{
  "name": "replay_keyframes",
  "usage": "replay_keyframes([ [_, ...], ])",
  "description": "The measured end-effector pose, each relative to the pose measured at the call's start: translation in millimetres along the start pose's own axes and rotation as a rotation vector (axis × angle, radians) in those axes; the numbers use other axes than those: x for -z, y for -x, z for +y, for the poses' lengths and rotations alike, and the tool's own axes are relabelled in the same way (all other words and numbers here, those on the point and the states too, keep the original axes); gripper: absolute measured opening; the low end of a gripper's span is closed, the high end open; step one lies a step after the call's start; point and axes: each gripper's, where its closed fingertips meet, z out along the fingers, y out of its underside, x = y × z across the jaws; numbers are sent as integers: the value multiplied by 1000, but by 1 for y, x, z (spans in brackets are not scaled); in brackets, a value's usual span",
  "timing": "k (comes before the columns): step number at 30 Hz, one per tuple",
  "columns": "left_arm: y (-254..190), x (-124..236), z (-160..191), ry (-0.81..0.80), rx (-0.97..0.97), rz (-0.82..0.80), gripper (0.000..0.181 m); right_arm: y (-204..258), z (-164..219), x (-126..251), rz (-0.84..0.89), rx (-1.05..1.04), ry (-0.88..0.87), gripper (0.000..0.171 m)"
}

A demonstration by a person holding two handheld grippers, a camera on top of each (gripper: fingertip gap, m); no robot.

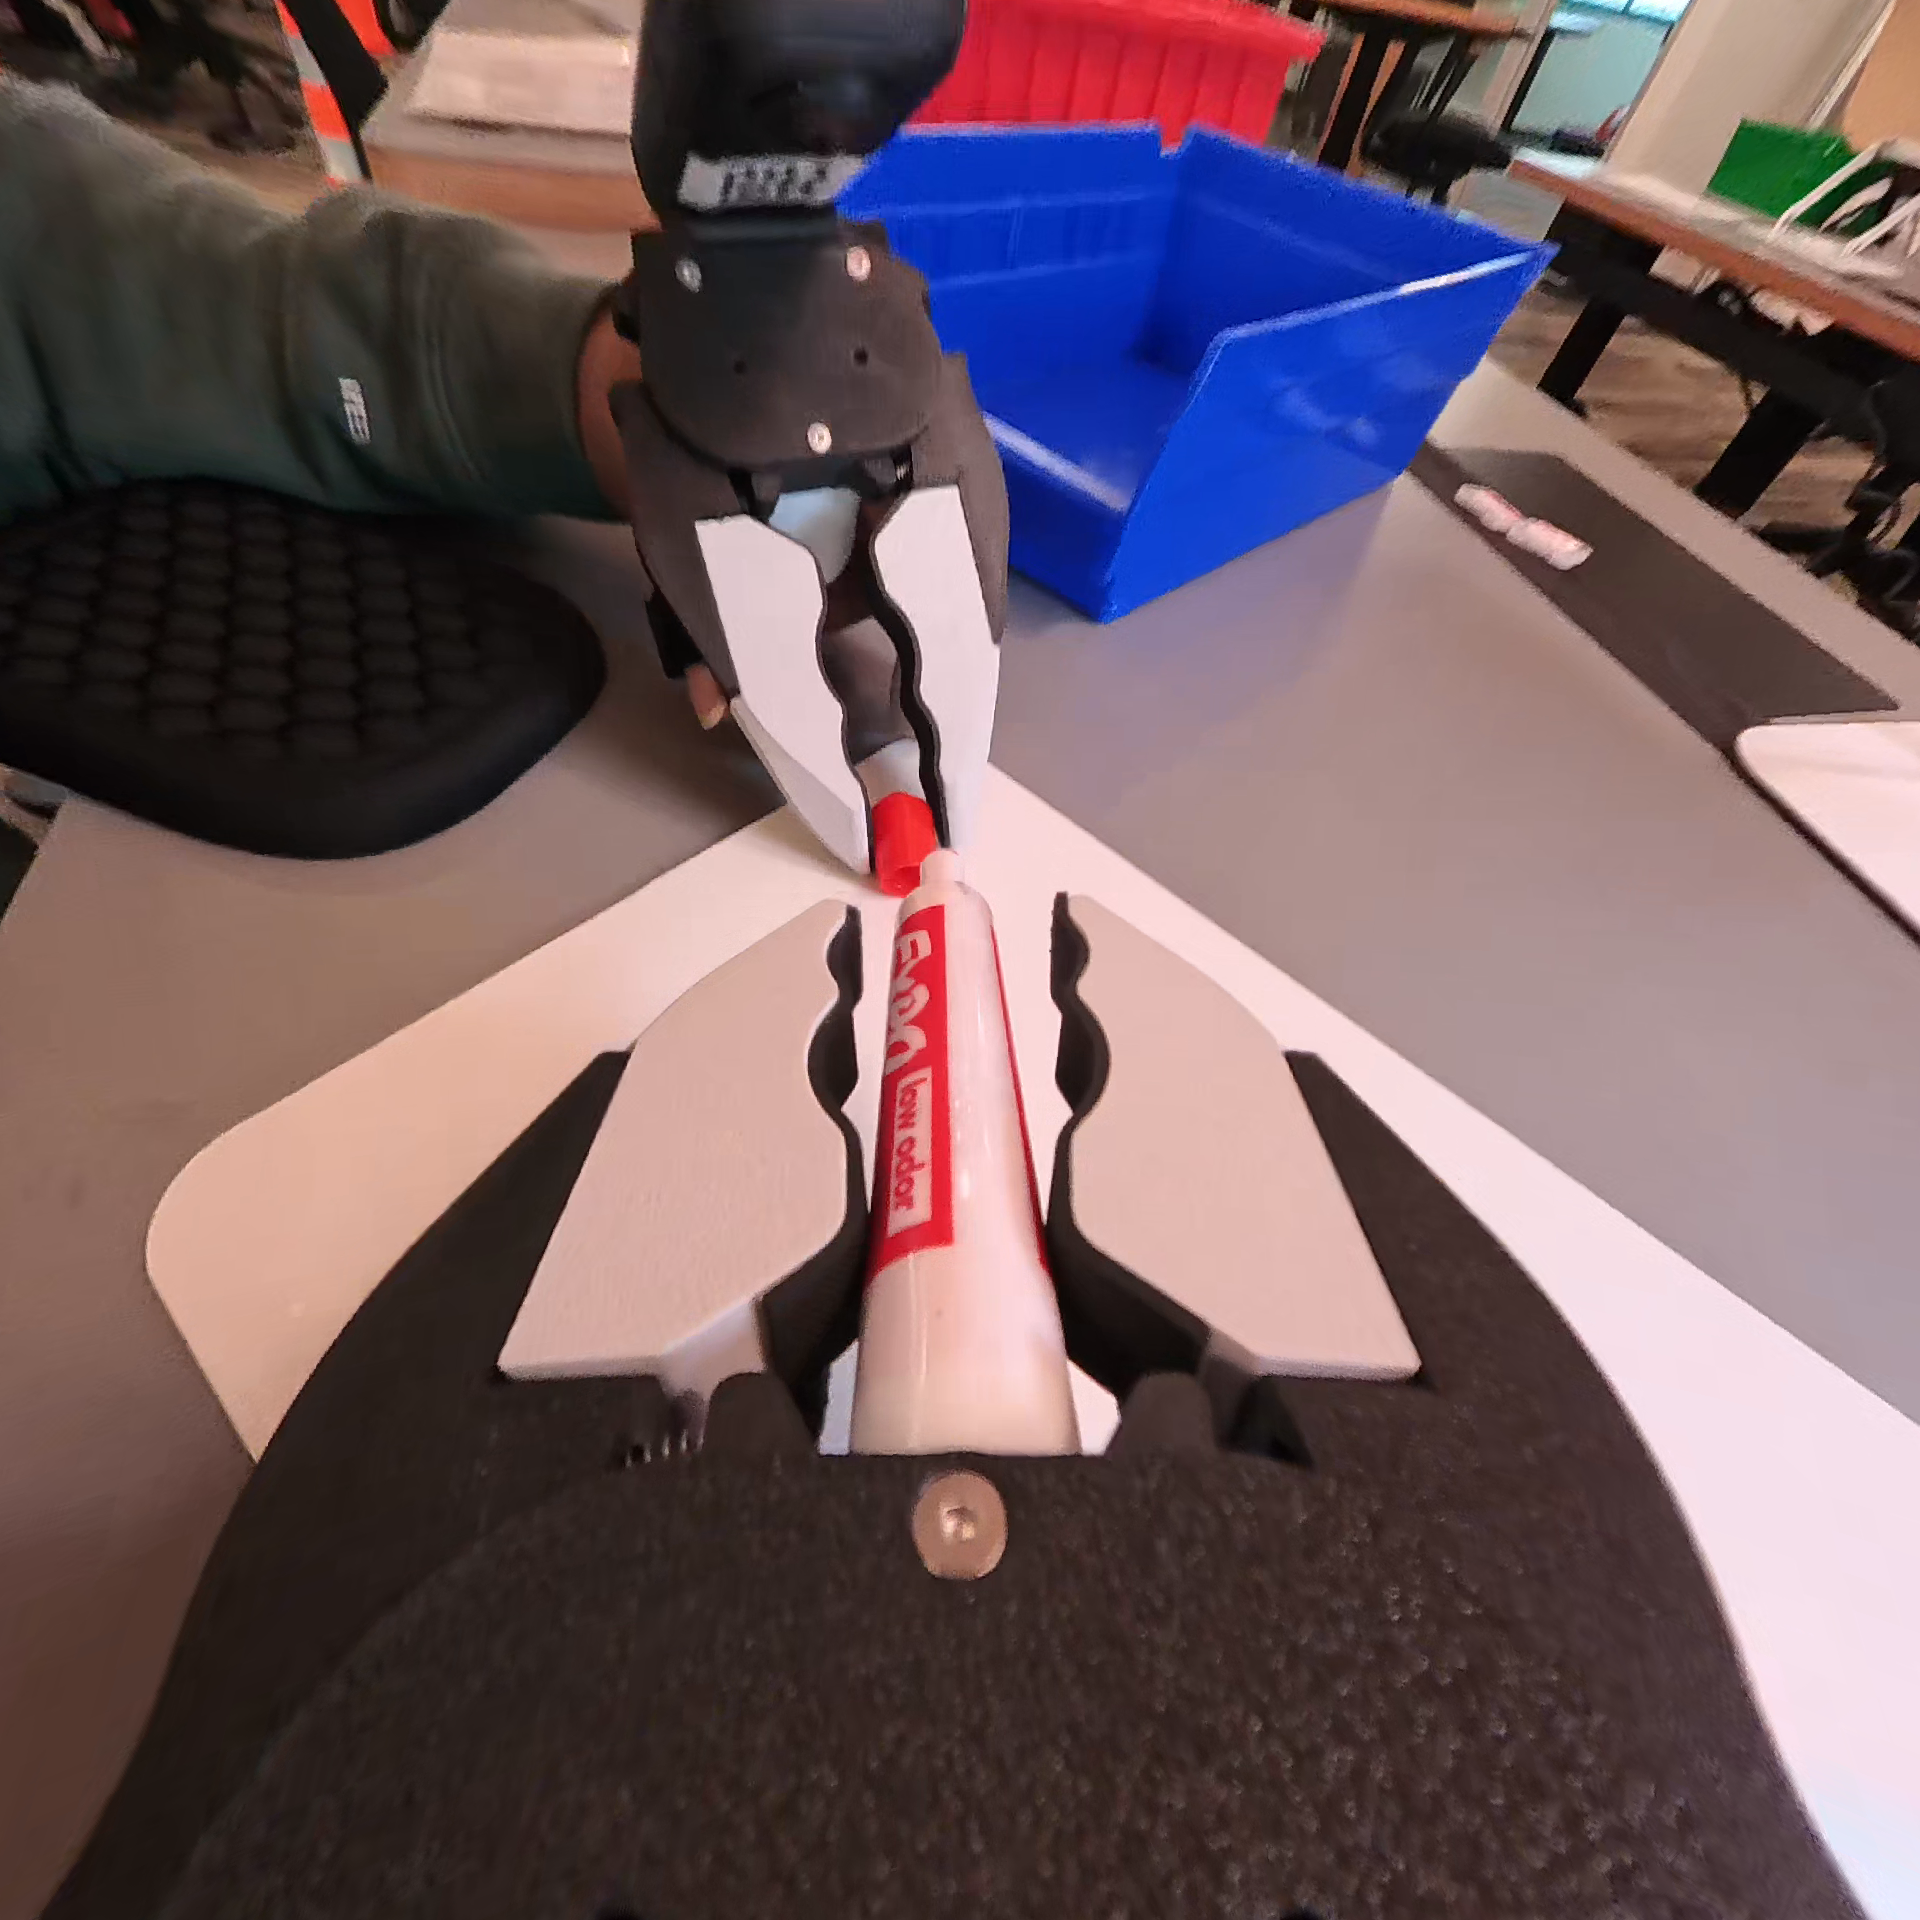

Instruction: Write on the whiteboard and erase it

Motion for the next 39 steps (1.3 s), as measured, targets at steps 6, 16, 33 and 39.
replay_keyframes([
  [6, -11, 6, -24, -116, -5, 20, 20, 8, 4, -4, -19, 42, 29, 35],
  [16, -24, 13, -49, -244, -20, 40, 20, 21, 1, -6, -80, 30, 11, 35],
  [33, -42, 54, -108, -726, 217, 290, 20, 32, -56, 17, -179, -104, -325, 34],
  [39, -46, 51, -109, -723, 182, 270, 20, 33, -57, 16, -195, -125, -333, 34],
])
